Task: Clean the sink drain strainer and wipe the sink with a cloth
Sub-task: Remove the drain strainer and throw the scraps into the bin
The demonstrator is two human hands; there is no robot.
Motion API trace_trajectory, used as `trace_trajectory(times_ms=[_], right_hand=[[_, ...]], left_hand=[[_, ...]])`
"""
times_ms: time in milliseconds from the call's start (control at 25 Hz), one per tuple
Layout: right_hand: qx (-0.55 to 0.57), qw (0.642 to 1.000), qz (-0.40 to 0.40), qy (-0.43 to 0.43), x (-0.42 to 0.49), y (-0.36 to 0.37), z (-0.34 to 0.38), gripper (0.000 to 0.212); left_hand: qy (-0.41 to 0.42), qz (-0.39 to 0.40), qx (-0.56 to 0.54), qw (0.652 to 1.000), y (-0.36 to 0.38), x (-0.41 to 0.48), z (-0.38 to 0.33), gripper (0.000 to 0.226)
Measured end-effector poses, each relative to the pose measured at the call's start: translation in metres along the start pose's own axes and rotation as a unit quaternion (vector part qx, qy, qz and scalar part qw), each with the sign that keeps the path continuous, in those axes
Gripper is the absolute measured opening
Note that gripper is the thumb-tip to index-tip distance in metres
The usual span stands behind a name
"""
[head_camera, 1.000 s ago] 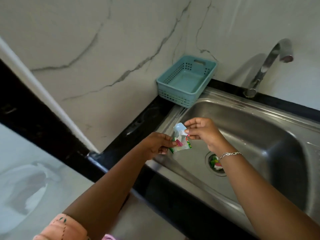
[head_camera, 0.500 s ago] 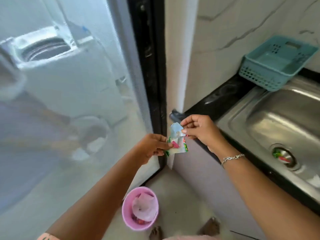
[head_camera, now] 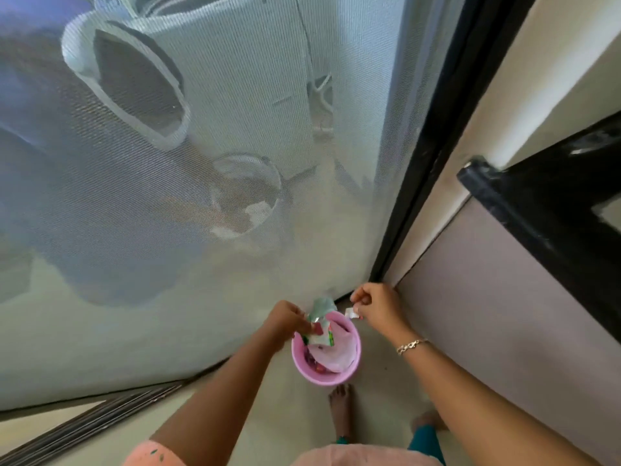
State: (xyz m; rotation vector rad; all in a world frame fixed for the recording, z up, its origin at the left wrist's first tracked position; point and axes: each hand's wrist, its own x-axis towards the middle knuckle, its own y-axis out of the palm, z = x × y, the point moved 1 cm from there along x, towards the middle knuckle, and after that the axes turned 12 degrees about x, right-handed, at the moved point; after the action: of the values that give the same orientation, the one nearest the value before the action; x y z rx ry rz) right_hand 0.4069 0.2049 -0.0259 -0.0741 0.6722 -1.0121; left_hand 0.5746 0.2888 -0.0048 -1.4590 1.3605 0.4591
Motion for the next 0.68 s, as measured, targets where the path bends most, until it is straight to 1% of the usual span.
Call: trace_trajectory(times_ms=[40, 120, 160, 200, 240, 320, 400, 440, 520, 600, 640, 680], right_hand=[[-0.025, 1.000, 0.003, 0.014, 0.006, 0.013, -0.016, 0.018], [-0.081, 0.996, 0.006, 0.041, 0.019, 0.033, -0.046, 0.019], [-0.103, 0.993, 0.006, 0.052, 0.024, 0.040, -0.061, 0.019], [-0.119, 0.991, 0.008, 0.056, 0.029, 0.046, -0.074, 0.019], [-0.133, 0.989, 0.014, 0.057, 0.033, 0.052, -0.086, 0.019], [-0.156, 0.985, 0.024, 0.064, 0.044, 0.064, -0.113, 0.020], [-0.162, 0.984, 0.037, 0.071, 0.054, 0.076, -0.134, 0.023], [-0.164, 0.982, 0.053, 0.073, 0.058, 0.083, -0.143, 0.026], [-0.164, 0.978, 0.104, 0.073, 0.064, 0.095, -0.155, 0.030], [-0.153, 0.974, 0.151, 0.075, 0.066, 0.103, -0.162, 0.033], [-0.144, 0.973, 0.163, 0.076, 0.067, 0.104, -0.163, 0.035], [-0.134, 0.974, 0.166, 0.079, 0.066, 0.104, -0.164, 0.035]], left_hand=[[-0.019, -0.008, 0.013, 1.000, 0.007, 0.015, 0.008, 0.038], [-0.036, -0.020, 0.042, 0.998, 0.028, 0.044, 0.016, 0.024], [-0.042, -0.021, 0.057, 0.997, 0.040, 0.059, 0.021, 0.030], [-0.051, -0.015, 0.065, 0.996, 0.050, 0.073, 0.027, 0.042], [-0.058, -0.007, 0.066, 0.996, 0.060, 0.085, 0.033, 0.047], [-0.072, 0.004, 0.074, 0.995, 0.080, 0.109, 0.046, 0.047], [-0.079, 0.000, 0.090, 0.993, 0.095, 0.127, 0.058, 0.045], [-0.076, 0.000, 0.103, 0.992, 0.102, 0.135, 0.063, 0.041], [-0.070, 0.011, 0.116, 0.991, 0.112, 0.144, 0.068, 0.024], [-0.070, 0.019, 0.092, 0.993, 0.114, 0.148, 0.072, 0.008], [-0.072, 0.023, 0.073, 0.994, 0.113, 0.148, 0.075, 0.009], [-0.074, 0.025, 0.059, 0.995, 0.112, 0.148, 0.078, 0.017]])
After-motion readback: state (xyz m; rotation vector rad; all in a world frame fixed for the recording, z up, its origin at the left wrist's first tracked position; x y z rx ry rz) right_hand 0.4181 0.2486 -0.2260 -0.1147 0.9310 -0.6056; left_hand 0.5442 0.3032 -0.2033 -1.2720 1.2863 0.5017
